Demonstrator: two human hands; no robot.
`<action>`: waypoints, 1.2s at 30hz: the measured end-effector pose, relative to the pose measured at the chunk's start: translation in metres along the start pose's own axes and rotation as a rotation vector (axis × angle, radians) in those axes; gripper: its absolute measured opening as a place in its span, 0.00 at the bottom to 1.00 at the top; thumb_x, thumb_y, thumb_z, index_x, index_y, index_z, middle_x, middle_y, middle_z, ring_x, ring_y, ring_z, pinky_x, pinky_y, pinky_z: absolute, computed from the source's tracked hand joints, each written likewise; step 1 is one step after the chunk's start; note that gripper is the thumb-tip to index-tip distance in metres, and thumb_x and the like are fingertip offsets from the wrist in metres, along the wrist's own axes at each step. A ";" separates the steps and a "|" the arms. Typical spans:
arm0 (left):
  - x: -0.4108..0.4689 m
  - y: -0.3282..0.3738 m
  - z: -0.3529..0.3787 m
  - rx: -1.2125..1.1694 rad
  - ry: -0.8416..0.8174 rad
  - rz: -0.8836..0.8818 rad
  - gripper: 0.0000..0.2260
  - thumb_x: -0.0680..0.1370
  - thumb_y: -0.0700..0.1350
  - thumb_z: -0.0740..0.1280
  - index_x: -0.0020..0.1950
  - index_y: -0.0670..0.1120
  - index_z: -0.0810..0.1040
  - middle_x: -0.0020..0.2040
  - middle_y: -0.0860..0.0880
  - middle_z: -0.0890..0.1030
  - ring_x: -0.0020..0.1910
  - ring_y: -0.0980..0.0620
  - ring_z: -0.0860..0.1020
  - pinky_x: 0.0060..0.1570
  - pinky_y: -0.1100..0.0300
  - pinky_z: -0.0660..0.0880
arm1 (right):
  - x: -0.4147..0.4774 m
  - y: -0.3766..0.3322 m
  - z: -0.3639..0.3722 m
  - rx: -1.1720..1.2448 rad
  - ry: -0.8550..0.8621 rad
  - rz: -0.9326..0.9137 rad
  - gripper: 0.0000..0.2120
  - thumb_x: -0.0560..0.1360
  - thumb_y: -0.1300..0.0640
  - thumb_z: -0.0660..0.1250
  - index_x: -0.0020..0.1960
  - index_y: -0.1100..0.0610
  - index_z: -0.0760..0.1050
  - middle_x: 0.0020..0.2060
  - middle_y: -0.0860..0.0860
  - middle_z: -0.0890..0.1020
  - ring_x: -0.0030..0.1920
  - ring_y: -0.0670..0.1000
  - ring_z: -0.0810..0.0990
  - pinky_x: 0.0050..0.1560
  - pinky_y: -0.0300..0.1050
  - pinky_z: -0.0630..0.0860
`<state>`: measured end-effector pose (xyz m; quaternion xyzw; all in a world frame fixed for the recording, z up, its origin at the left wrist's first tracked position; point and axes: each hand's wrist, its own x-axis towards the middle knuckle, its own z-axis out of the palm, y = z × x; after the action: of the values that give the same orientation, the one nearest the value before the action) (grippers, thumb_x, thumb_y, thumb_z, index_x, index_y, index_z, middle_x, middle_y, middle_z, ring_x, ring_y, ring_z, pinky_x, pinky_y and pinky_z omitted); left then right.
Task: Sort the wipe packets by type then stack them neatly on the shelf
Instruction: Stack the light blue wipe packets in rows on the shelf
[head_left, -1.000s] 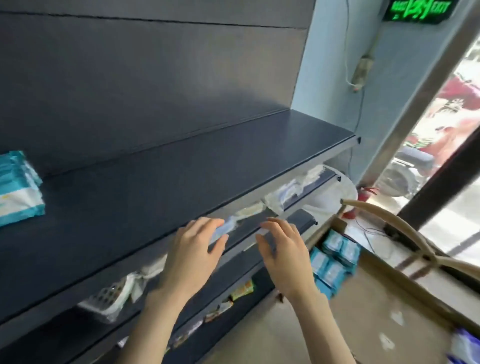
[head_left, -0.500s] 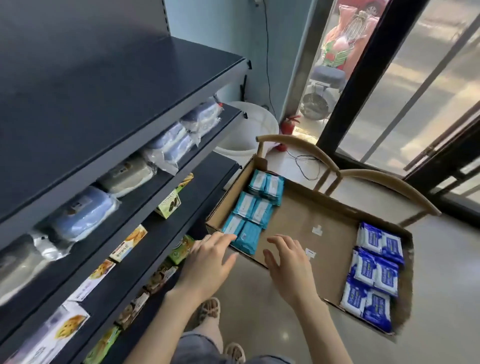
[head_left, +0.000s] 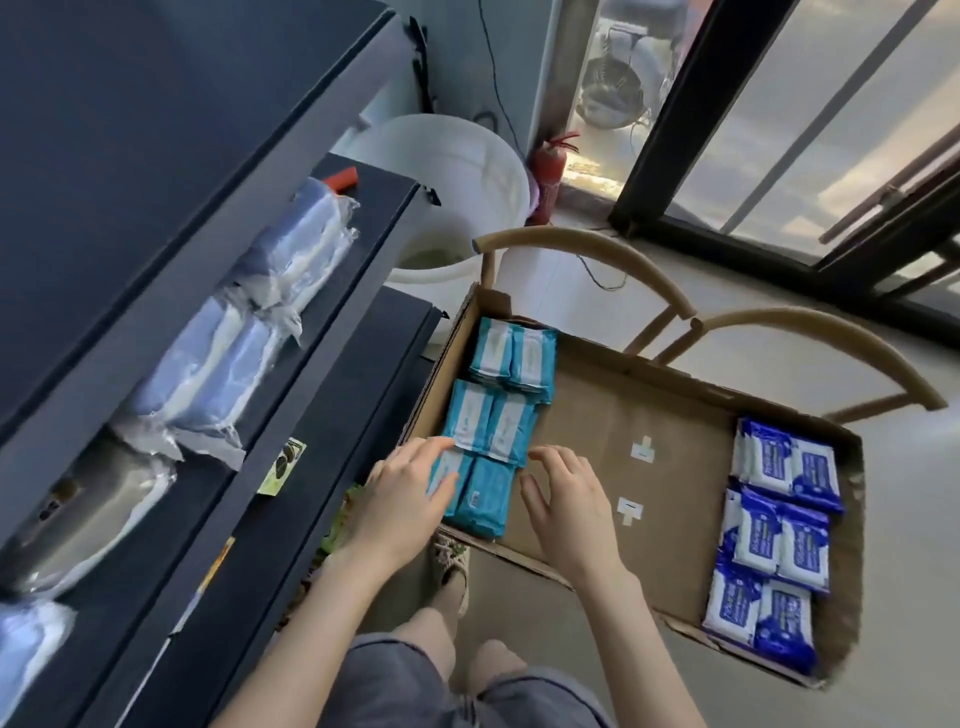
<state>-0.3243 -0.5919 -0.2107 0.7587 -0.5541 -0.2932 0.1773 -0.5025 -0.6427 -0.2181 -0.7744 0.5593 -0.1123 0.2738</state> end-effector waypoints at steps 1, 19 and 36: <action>0.016 -0.006 0.006 -0.010 -0.029 -0.018 0.16 0.80 0.48 0.62 0.68 0.50 0.70 0.64 0.52 0.74 0.61 0.52 0.72 0.60 0.54 0.71 | 0.014 0.002 0.007 0.007 -0.015 0.026 0.14 0.79 0.56 0.62 0.63 0.57 0.73 0.60 0.52 0.77 0.58 0.53 0.73 0.57 0.44 0.69; 0.201 -0.125 0.178 -0.093 -0.253 -0.453 0.22 0.79 0.43 0.64 0.72 0.43 0.64 0.67 0.44 0.70 0.66 0.46 0.68 0.64 0.55 0.63 | 0.164 0.120 0.188 0.169 -0.261 0.490 0.17 0.79 0.56 0.61 0.67 0.59 0.69 0.63 0.53 0.74 0.62 0.53 0.71 0.57 0.42 0.66; 0.223 -0.146 0.245 0.048 0.060 -0.576 0.19 0.74 0.50 0.70 0.59 0.42 0.71 0.60 0.45 0.72 0.60 0.45 0.69 0.57 0.55 0.62 | 0.195 0.168 0.248 0.419 -0.010 0.772 0.33 0.67 0.58 0.76 0.67 0.58 0.64 0.53 0.51 0.73 0.52 0.51 0.73 0.55 0.45 0.71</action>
<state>-0.3262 -0.7415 -0.5408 0.8971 -0.3172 -0.2956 0.0851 -0.4504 -0.7871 -0.5412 -0.4371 0.7714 -0.1090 0.4495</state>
